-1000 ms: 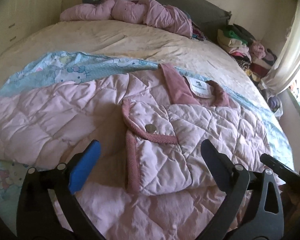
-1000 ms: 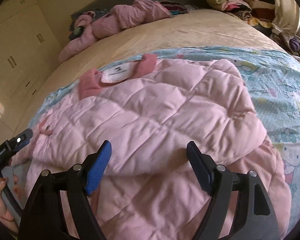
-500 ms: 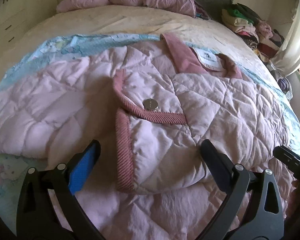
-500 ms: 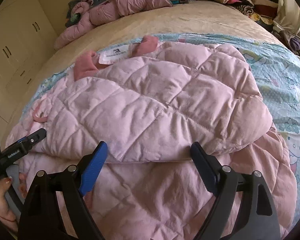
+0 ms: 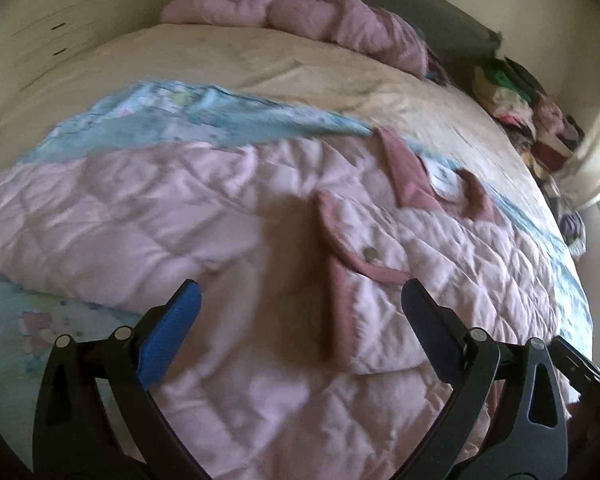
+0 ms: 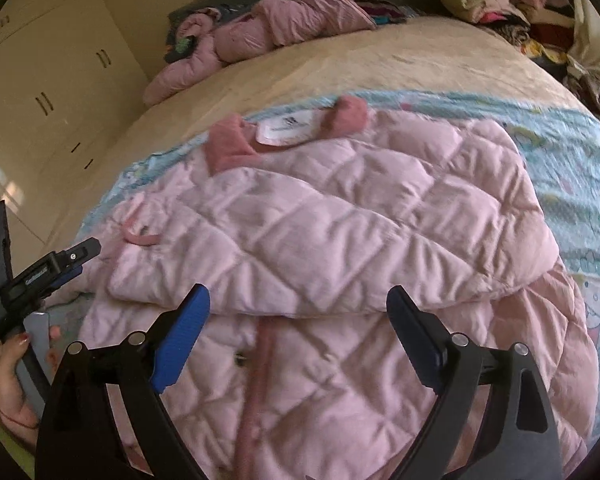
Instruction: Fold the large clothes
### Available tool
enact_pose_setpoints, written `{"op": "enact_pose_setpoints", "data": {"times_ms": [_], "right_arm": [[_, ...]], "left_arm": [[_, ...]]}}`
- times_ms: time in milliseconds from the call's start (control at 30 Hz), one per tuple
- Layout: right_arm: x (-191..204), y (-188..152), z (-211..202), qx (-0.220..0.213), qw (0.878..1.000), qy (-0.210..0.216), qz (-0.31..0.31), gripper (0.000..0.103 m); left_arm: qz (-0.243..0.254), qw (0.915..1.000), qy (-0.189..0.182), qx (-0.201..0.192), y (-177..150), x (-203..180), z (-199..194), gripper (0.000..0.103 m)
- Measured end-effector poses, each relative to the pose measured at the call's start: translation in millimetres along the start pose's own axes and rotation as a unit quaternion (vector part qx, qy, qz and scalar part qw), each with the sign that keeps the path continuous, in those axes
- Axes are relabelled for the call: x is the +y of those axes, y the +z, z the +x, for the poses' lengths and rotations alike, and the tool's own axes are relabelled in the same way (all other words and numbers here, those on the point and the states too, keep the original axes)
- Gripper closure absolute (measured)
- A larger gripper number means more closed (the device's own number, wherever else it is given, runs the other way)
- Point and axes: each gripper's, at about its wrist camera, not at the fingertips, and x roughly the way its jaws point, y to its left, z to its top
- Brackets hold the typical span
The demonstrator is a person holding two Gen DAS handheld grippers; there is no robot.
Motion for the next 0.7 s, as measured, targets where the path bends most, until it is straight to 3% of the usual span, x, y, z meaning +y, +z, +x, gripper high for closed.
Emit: {"op": "enact_pose_setpoints", "data": {"times_ms": [267,700], "right_arm": [[46,13,-11,-0.020,0.999,0.021,-0.033,0.008],[116,32,-4,-0.029,0.995,0.062,-0.073,0.007]], "left_arm": [[-0.046,0.9968,0.046,-0.045,13,44,-26,0.009],[-0.120,0.9864,0.087,-0.070,21,106,-44,0.009]]}}
